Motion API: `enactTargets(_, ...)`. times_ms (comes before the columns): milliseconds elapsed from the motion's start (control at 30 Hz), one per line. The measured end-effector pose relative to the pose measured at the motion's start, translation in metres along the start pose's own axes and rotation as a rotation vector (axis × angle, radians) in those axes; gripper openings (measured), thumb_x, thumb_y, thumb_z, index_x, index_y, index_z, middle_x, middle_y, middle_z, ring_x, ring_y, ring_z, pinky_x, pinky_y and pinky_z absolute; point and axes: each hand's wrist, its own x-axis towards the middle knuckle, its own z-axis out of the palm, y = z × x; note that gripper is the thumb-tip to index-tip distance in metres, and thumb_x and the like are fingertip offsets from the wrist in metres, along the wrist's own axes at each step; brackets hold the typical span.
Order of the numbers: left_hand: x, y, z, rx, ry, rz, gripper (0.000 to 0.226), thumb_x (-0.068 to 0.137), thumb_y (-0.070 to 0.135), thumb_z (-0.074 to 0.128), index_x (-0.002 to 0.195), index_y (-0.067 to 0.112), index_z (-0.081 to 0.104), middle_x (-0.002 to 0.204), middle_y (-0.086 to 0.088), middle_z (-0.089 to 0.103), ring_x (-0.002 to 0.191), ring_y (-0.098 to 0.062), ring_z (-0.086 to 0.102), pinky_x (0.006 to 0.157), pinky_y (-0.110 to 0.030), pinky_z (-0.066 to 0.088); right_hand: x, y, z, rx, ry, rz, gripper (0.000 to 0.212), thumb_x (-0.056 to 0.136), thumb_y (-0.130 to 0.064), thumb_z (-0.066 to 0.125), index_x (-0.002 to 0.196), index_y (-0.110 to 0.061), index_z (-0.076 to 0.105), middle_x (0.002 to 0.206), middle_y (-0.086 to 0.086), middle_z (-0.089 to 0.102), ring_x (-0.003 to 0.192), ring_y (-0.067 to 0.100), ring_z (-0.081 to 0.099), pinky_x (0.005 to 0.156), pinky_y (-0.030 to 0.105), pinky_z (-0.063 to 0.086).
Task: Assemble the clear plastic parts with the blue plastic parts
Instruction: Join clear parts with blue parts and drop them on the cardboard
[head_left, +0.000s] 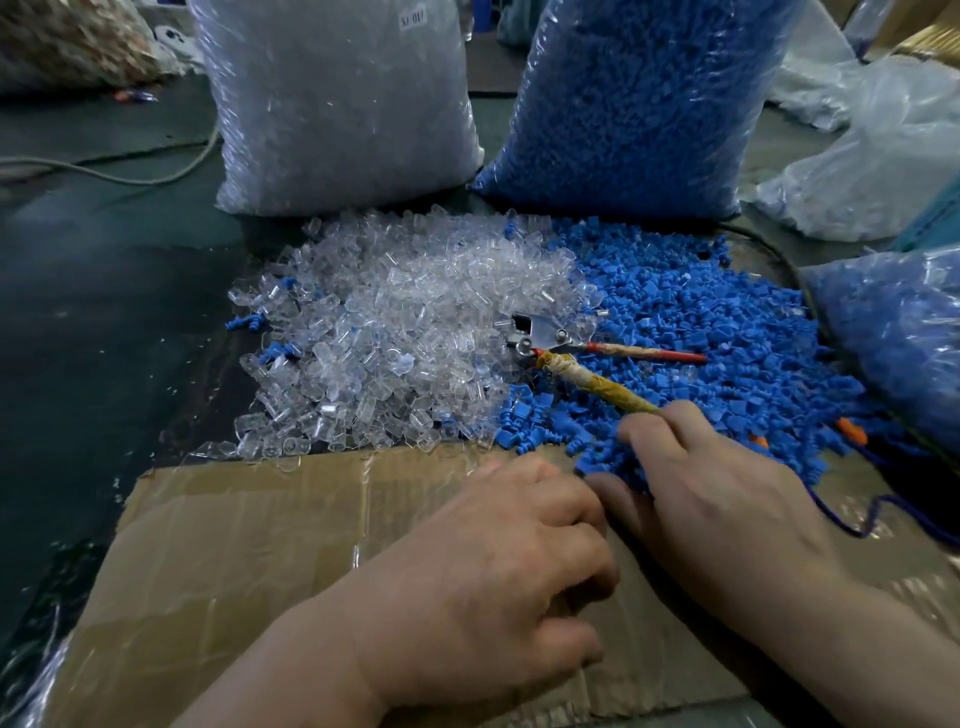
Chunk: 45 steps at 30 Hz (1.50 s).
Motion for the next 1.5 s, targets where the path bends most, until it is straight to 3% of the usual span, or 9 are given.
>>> enactTargets(233, 0.005, 0.000, 0.008, 0.017, 0.026, 0.041, 0.022, 0.083, 0.044, 0.072, 0.089, 0.023, 0.070, 0.100, 0.005, 0.060, 0.093, -0.020, 0.050, 0.082, -0.044, 0.046, 0.045, -0.011, 0.010, 0.022, 0.001, -0.196, 0.031, 0.090, -0.045, 0.054, 0.078, -0.016, 0.058, 0.080, 0.003, 0.052, 0.054, 0.025, 0.057, 0.041, 0.026, 0.022)
enactTargets(400, 0.003, 0.003, 0.004, -0.068, 0.128, 0.014, 0.024, 0.085, 0.041, 0.075, 0.094, 0.019, 0.071, 0.101, 0.006, 0.062, 0.098, -0.018, 0.054, 0.088, -0.038, 0.046, 0.055, -0.014, 0.013, 0.113, 0.026, -0.211, 0.033, 0.092, -0.044, 0.055, 0.081, -0.013, 0.062, 0.086, 0.006, 0.056, 0.069, 0.028, 0.060, 0.045, 0.033, 0.035)
enactTargets(500, -0.001, 0.002, -0.005, -0.110, 0.370, -0.091, 0.022, 0.088, 0.035, 0.069, 0.100, 0.017, 0.073, 0.103, 0.008, 0.066, 0.102, -0.013, 0.060, 0.092, -0.033, 0.047, 0.045, -0.011, 0.003, 0.133, 0.048, -0.223, 0.042, 0.094, -0.043, 0.040, 0.088, -0.011, 0.066, 0.090, 0.008, 0.056, 0.080, 0.027, 0.056, 0.050, 0.035, 0.042)
enactTargets(600, -0.008, -0.005, -0.021, -0.050, 0.510, -0.348, 0.021, 0.088, 0.043, 0.054, 0.095, 0.028, 0.067, 0.085, 0.018, 0.061, 0.083, -0.004, 0.060, 0.073, -0.034, 0.053, 0.033, -0.001, -0.014, 0.075, 0.030, -0.103, 0.031, 0.095, -0.048, 0.044, 0.092, -0.022, 0.060, 0.082, -0.004, 0.053, 0.066, 0.017, 0.049, 0.047, 0.025, 0.032)
enactTargets(667, -0.014, -0.010, -0.028, 0.026, 0.466, -0.489, 0.023, 0.086, 0.051, 0.051, 0.088, 0.033, 0.064, 0.064, 0.018, 0.055, 0.062, -0.001, 0.056, 0.055, -0.030, 0.053, 0.024, 0.000, -0.025, 0.056, -0.141, -0.028, 0.036, 0.090, -0.062, 0.031, 0.096, -0.032, 0.050, 0.078, -0.015, 0.050, 0.060, 0.009, 0.047, 0.047, 0.024, 0.036)
enactTargets(767, -0.013, -0.014, -0.032, 0.144, 0.317, -0.587, 0.021, 0.088, 0.055, 0.052, 0.084, 0.036, 0.060, 0.054, 0.019, 0.051, 0.050, 0.005, 0.050, 0.048, -0.023, 0.045, 0.009, -0.008, -0.025, 0.121, -0.312, -0.086, 0.040, 0.085, -0.069, 0.024, 0.100, -0.036, 0.041, 0.086, -0.015, 0.052, 0.072, 0.008, 0.054, 0.061, 0.030, 0.049)
enactTargets(967, -0.008, -0.014, -0.022, 0.290, 0.174, -0.693, 0.054, 0.088, 0.059, 0.046, 0.140, 0.043, 0.039, 0.118, 0.019, 0.061, 0.096, -0.008, 0.065, 0.079, -0.031, 0.056, 0.037, -0.034, -0.003, 0.183, -0.255, -0.156, 0.036, 0.090, -0.063, 0.039, 0.101, -0.029, 0.045, 0.093, -0.007, 0.056, 0.082, 0.021, 0.059, 0.059, 0.034, 0.038)
enactTargets(1200, -0.002, -0.014, -0.025, 0.272, 0.143, -0.703, 0.041, 0.084, 0.051, 0.045, 0.119, 0.035, 0.060, 0.107, 0.012, 0.064, 0.086, -0.017, 0.067, 0.072, -0.039, 0.058, 0.046, -0.041, 0.012, 0.183, -0.185, -0.161, 0.021, 0.095, -0.047, 0.038, 0.096, -0.029, 0.046, 0.083, -0.008, 0.048, 0.070, 0.021, 0.055, 0.053, 0.034, 0.037)
enactTargets(1500, -0.007, -0.012, -0.022, 0.154, 0.121, -0.614, 0.032, 0.086, 0.040, 0.063, 0.117, 0.041, 0.057, 0.104, 0.021, 0.059, 0.090, -0.004, 0.059, 0.075, -0.025, 0.051, 0.043, -0.032, 0.006, 0.283, -0.230, -0.179, 0.007, 0.094, -0.033, 0.044, 0.089, -0.027, 0.044, 0.083, -0.005, 0.050, 0.072, 0.023, 0.054, 0.059, 0.041, 0.047)
